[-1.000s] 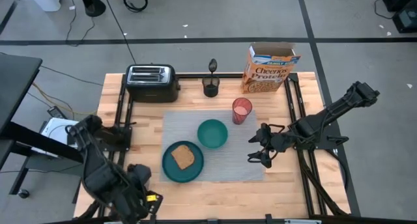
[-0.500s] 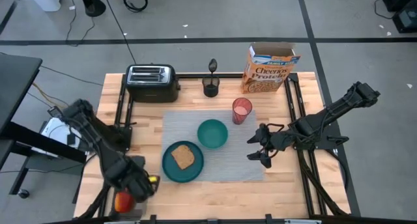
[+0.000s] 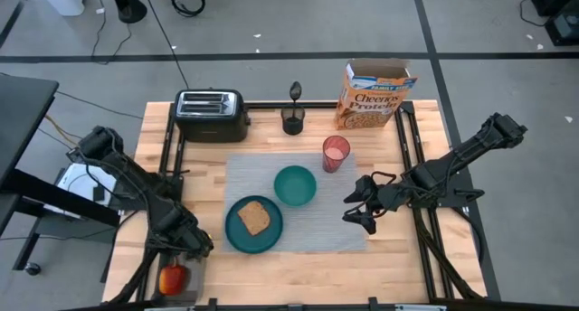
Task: Arrange a breakfast setting
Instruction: Put the apple on the gray placemat to the top left of the dark green bowl
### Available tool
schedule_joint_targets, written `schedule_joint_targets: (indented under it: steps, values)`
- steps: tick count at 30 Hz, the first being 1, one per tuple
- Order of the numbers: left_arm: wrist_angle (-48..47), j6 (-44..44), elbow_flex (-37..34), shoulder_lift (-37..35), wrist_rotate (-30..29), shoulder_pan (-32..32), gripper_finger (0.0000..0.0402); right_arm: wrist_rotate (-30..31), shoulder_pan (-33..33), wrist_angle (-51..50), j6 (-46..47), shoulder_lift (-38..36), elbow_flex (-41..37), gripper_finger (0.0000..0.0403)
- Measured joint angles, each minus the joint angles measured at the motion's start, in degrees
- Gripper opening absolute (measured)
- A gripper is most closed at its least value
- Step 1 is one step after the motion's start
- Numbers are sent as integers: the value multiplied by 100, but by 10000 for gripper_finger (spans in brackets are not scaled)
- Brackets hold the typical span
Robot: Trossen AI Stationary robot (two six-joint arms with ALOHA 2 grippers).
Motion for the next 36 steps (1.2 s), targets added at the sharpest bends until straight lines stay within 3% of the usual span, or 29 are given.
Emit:
schedule_joint_targets:
  steps: [5,11,23,36]
  values:
    - [194,-2,-74,-7,48,-13,220,1,-5,-2,-94,0,0,319]
    - [1535,-67,-783,-2,472,-47,207,33,-17,-8,-317,0,0,319]
    - [1592,-60,-1103,-9,842,-25,203,-106,-15,-40,-341,0,0,319]
    - [2052,62,-1167,-7,1074,210,142,-111,-22,-46,-342,0,0,320]
